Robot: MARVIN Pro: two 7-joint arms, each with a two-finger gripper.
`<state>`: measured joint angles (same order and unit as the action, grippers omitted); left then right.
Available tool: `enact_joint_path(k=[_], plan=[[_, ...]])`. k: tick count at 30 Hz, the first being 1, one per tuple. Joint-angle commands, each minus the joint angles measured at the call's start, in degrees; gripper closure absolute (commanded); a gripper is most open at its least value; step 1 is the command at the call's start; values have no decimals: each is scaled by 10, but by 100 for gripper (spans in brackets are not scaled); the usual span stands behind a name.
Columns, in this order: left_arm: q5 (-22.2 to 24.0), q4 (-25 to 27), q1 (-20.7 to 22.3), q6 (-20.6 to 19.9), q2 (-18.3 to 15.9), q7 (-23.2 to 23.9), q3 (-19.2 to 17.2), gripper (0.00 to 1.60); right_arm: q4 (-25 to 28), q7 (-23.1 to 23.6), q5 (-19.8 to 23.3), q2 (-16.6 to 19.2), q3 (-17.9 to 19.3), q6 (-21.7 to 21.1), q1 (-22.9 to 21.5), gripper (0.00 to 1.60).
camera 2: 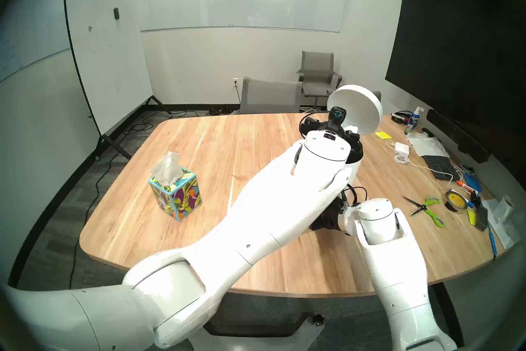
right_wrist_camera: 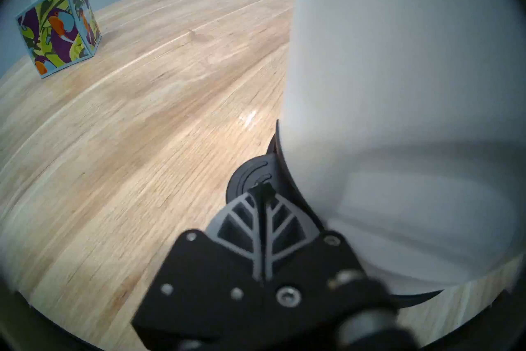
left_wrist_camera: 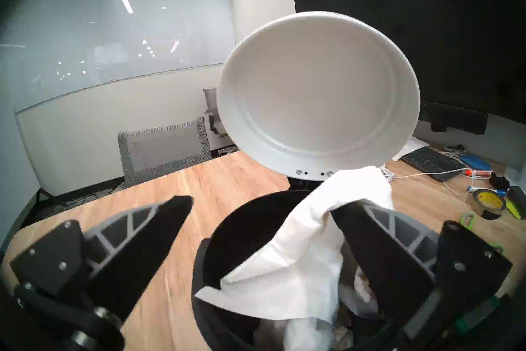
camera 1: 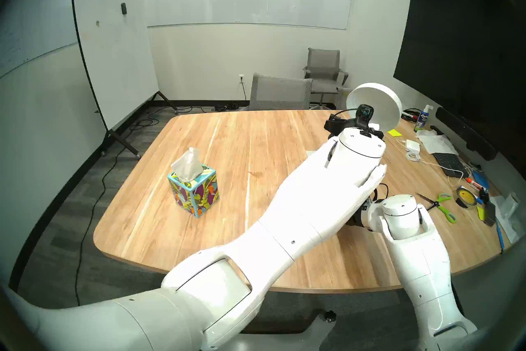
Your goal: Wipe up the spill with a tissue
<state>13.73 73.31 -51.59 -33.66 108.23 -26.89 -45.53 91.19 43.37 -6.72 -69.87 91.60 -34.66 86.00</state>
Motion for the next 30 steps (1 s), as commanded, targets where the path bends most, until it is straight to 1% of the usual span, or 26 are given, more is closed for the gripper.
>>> enact_joint_path(k=[1,6,10,11,12,13,16,19,20,21,22,23,27,28,29,30], plan=[[1,24,0,4,3,-1,-2,0,-6,7,1,-4,-10,-5,16,160],[2,22,4,4,4,3,-5,0,-6,7,1,-4,-10,-5,16,160],[11,14,10,-17,17,0,-17,0,-6,7,0,-4,-10,-4,16,160],[24,12,7,-34,26,1,-29,0,-6,7,0,-4,-10,-4,16,160],[24,7,10,-50,30,-7,-30,0,-6,7,0,-5,-10,-4,16,160],[40,5,6,-59,36,-1,-43,0,-6,7,0,-5,-10,-4,16,160],[53,6,1,-76,35,4,-52,0,-6,7,0,-5,-10,-4,16,160],[57,16,-5,-82,29,-1,-46,0,-6,7,0,-5,-10,-5,16,160],[51,18,-6,-74,27,-1,-42,0,-6,7,0,-5,-10,-5,16,160],[55,18,-7,-79,28,-2,-45,0,-6,7,0,-5,-10,-4,16,160],[48,22,-4,-67,23,0,-36,0,-6,7,0,-5,-10,-4,16,160],[44,27,-4,-65,21,-2,-32,0,-6,7,0,-5,-10,-4,16,160],[44,48,-2,-67,19,-2,-26,0,-6,7,-1,-5,-9,-4,15,160],[45,52,-3,-73,21,-6,-28,0,-6,7,-1,-5,-9,-4,15,160],[44,55,-4,-74,21,-8,-27,160,-6,7,-1,-5,-9,-4,15,160],[42,55,-3,-80,23,-17,-27,160,-6,7,-1,-5,-9,-4,16,160]])
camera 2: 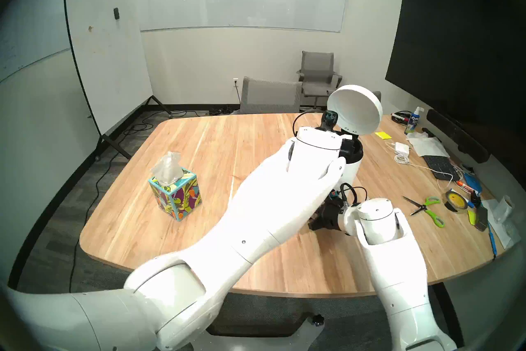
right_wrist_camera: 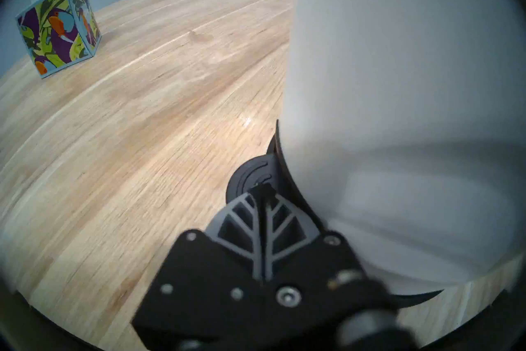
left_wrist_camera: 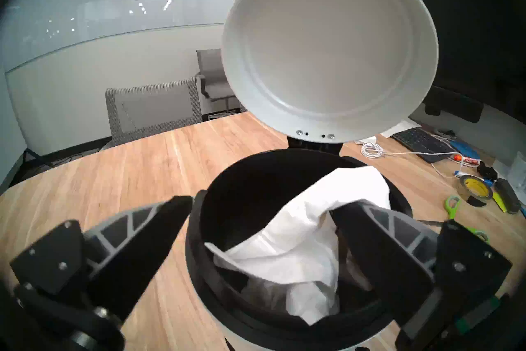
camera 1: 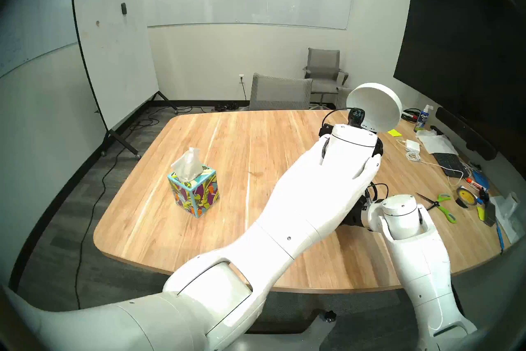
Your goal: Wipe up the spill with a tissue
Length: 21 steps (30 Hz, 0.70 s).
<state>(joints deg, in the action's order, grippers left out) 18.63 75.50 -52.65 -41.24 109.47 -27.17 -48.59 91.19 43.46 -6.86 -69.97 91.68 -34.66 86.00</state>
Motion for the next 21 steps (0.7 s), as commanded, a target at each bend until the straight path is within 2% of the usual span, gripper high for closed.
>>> enact_joint_path(k=[1,2,3,15,16,17,18,19,20,21], plan=[[-7,33,7,-5,11,-14,3,160,-6,6,1,-4,-10,-4,16,160],[-6,27,7,-1,14,-18,-1,160,-6,6,1,-4,-10,-4,16,160],[-2,25,9,-6,14,-15,-4,0,-6,7,1,-4,-10,-4,16,160],[-1,14,20,-4,18,-12,-9,0,-6,7,0,-5,-10,-4,16,160],[-1,13,22,-9,20,-15,-9,160,-6,7,0,-5,-10,-4,16,160],[0,12,23,-11,20,-12,-10,160,-6,7,0,-5,-10,-4,16,160],[1,11,23,-7,21,-11,-11,114,-6,7,0,-5,-10,-4,16,160],[0,11,22,-8,21,-14,-11,160,-6,7,0,-5,-10,-4,16,160],[1,10,23,-7,21,-11,-11,0,-6,7,0,-5,-10,-4,16,160],[1,10,23,-7,21,-11,-11,0,-6,7,0,-5,-10,-4,16,160]])
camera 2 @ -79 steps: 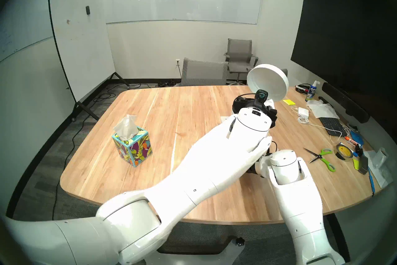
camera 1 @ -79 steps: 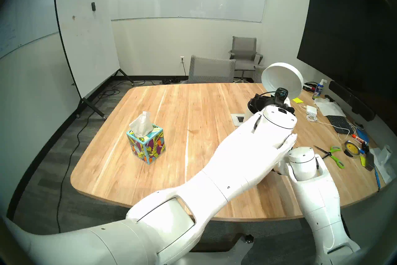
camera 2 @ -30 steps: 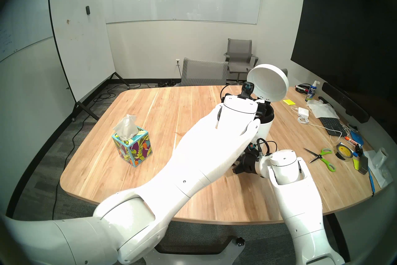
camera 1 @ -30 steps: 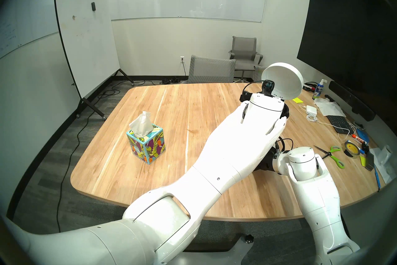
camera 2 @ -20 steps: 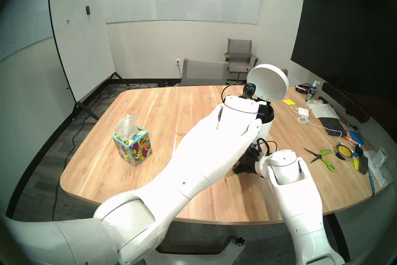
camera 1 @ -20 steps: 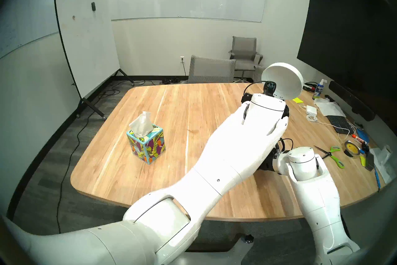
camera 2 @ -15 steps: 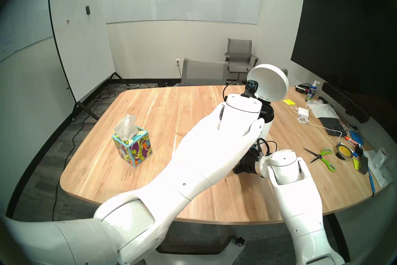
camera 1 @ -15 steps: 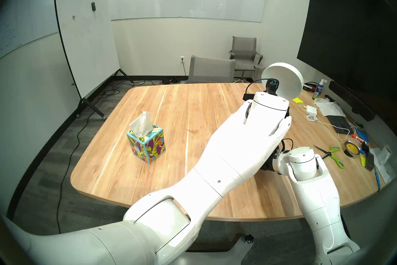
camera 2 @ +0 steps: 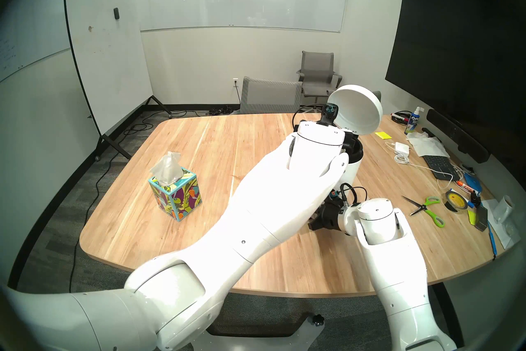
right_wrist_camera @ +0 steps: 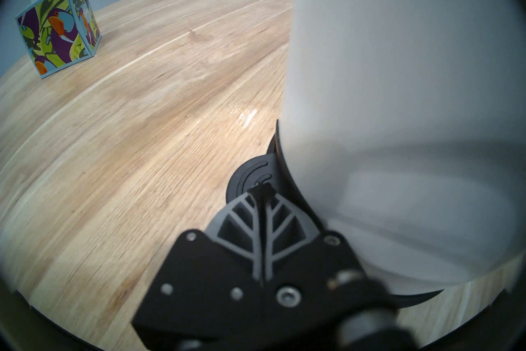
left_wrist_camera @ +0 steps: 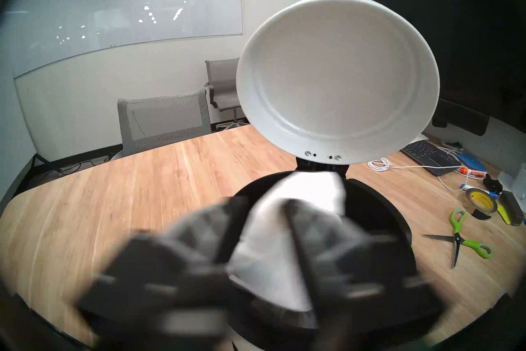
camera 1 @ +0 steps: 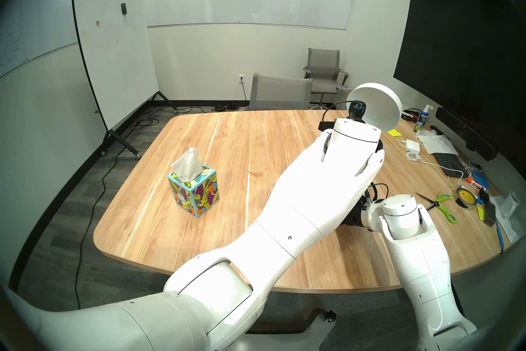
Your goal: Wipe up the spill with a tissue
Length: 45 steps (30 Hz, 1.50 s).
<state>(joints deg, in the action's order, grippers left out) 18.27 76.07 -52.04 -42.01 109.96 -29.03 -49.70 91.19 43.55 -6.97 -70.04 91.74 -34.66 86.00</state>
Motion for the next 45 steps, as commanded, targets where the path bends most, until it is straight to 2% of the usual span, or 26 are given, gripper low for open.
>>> enact_joint_path(k=[1,2,4,5,7,8,9,10,11,12,15,16,17,18,19,20,21,22,23,25,26,31,38,45], plan=[[1,3,18,8,10,12,5,0,-6,6,1,-4,-10,-4,16,160],[-1,5,17,6,10,10,7,160,-6,6,1,-4,-10,-4,16,160],[-1,8,15,7,10,11,7,160,-6,7,0,-4,-10,-4,16,160],[-2,10,15,3,9,10,8,0,-6,7,0,-4,-10,-4,16,160],[1,11,16,6,6,18,8,0,-6,7,0,-4,-10,-4,16,160],[1,12,15,5,5,18,8,160,-6,7,0,-4,-10,-4,16,160],[2,16,16,5,1,25,11,160,-6,7,0,-4,-10,-4,16,160],[0,23,10,2,2,17,10,0,-6,7,0,-4,-10,-4,16,160],[3,29,7,4,-2,25,11,0,-6,7,0,-4,-10,-4,16,160],[1,33,6,3,-5,25,14,160,-6,7,0,-4,-10,-4,16,160],[2,39,-2,5,-4,23,14,160,-6,7,0,-5,-10,-4,16,160],[-2,43,-2,-6,-5,15,17,0,-6,7,0,-5,-10,-4,16,160],[6,45,-5,-12,-1,17,9,0,-6,7,0,-5,-10,-4,16,160],[6,47,-6,-16,0,14,8,160,-6,7,0,-5,-10,-4,16,160],[11,48,-9,-23,3,14,3,160,-6,7,0,-5,-10,-4,16,160],[24,49,-9,-29,5,12,-1,132,-6,7,0,-5,-10,-4,16,160],[24,49,-9,-29,5,12,-1,132,-6,7,0,-5,-10,-4,16,160],[22,49,-8,-32,7,19,-5,160,-6,7,-1,-5,-10,-4,16,160],[33,51,-6,-45,10,13,-8,0,-6,7,-1,-5,-9,-4,16,160],[39,52,-6,-49,12,11,-10,0,-6,7,-1,-5,-9,-4,16,160],[53,45,0,-71,18,-1,-15,0,-6,7,-1,-5,-9,-4,16,160],[78,26,11,-91,32,-12,-30,0,-6,7,-1,-5,-9,-4,16,160],[91,10,19,-98,42,-24,-42,0,-6,8,-1,-5,-9,-4,16,160],[108,-22,37,-101,50,-37,-79,0,-6,8,-2,-6,-9,-4,15,160]])
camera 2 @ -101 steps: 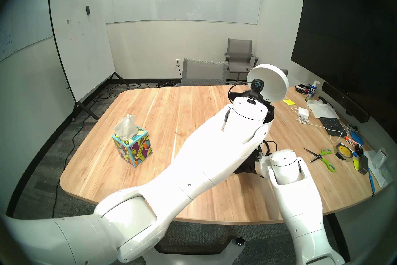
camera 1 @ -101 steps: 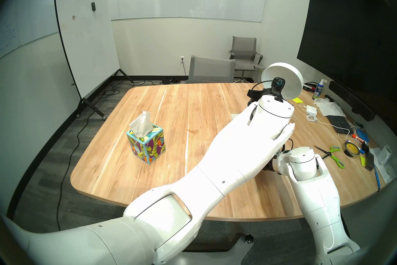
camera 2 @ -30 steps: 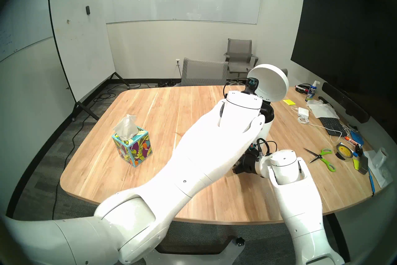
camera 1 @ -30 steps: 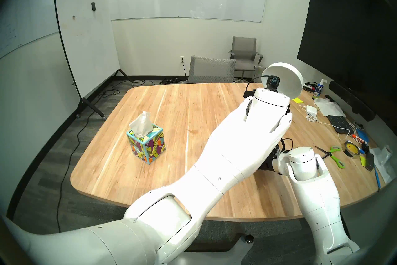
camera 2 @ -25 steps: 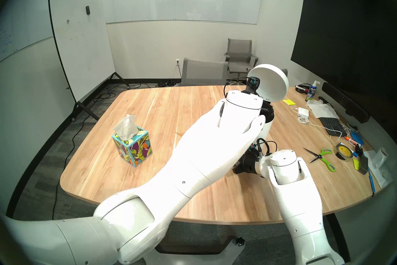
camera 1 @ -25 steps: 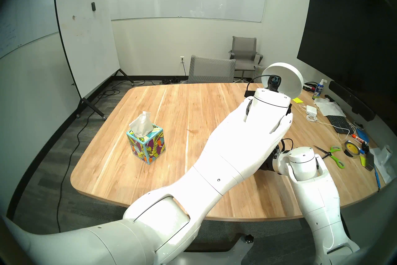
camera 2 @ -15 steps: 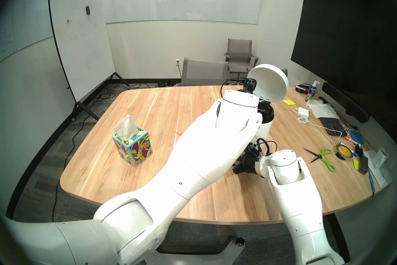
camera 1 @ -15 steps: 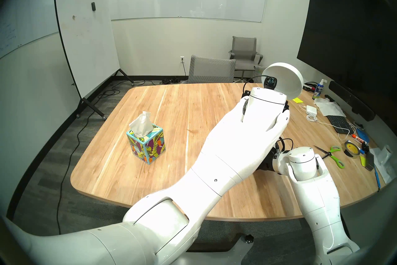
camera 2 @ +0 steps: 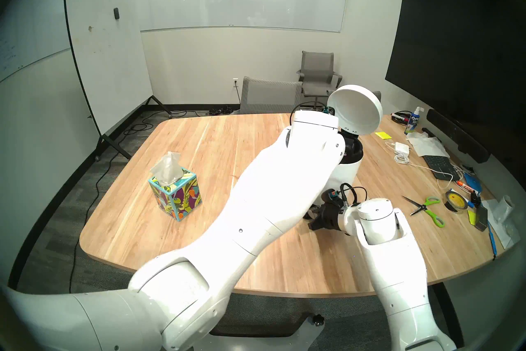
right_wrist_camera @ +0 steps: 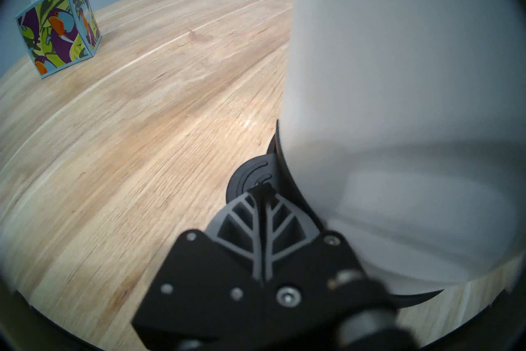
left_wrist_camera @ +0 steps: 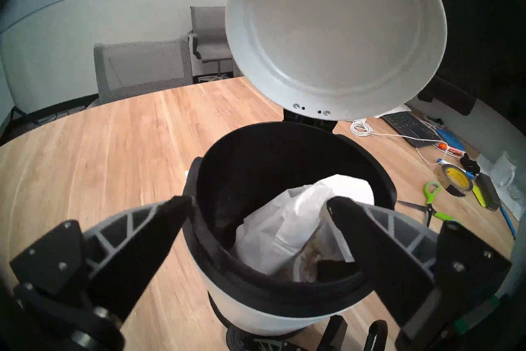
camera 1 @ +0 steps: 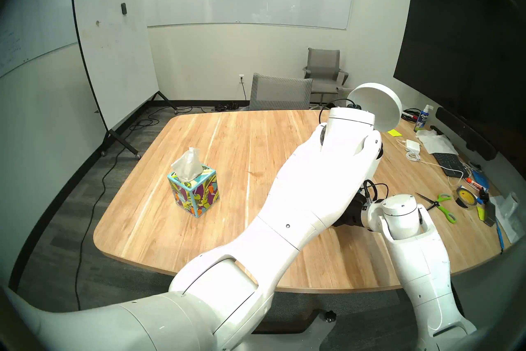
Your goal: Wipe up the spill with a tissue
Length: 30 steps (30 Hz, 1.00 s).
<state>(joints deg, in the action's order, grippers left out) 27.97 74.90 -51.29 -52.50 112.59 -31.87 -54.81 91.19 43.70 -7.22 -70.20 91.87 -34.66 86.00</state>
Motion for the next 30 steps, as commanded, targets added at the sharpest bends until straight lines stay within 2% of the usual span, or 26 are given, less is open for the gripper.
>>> enact_joint_path(k=[1,6,9,11,14,15,18,23,30], plan=[[13,-12,34,6,24,-7,-32,0,-6,6,1,-4,-10,-4,16,160],[8,35,29,1,18,-9,-18,0,-7,6,0,-5,-10,-4,15,160],[13,62,19,-25,24,-30,-23,0,-7,6,0,-5,-9,-4,15,160],[36,76,21,-25,24,-24,-32,0,-7,6,0,-5,-9,-3,15,160],[42,105,20,-25,24,-51,-23,0,-7,6,0,-5,-9,-3,15,160],[63,115,10,-25,15,-55,-16,0,-7,6,0,-5,-9,-3,15,160],[69,132,-12,-25,-8,-79,13,0,-6,7,0,-5,-9,-4,16,160],[63,115,-37,-25,-36,-92,55,0,-7,6,-1,-5,-9,-4,15,160],[68,96,-35,-25,-39,-101,57,0,-6,8,-1,-5,-9,-4,16,160]])
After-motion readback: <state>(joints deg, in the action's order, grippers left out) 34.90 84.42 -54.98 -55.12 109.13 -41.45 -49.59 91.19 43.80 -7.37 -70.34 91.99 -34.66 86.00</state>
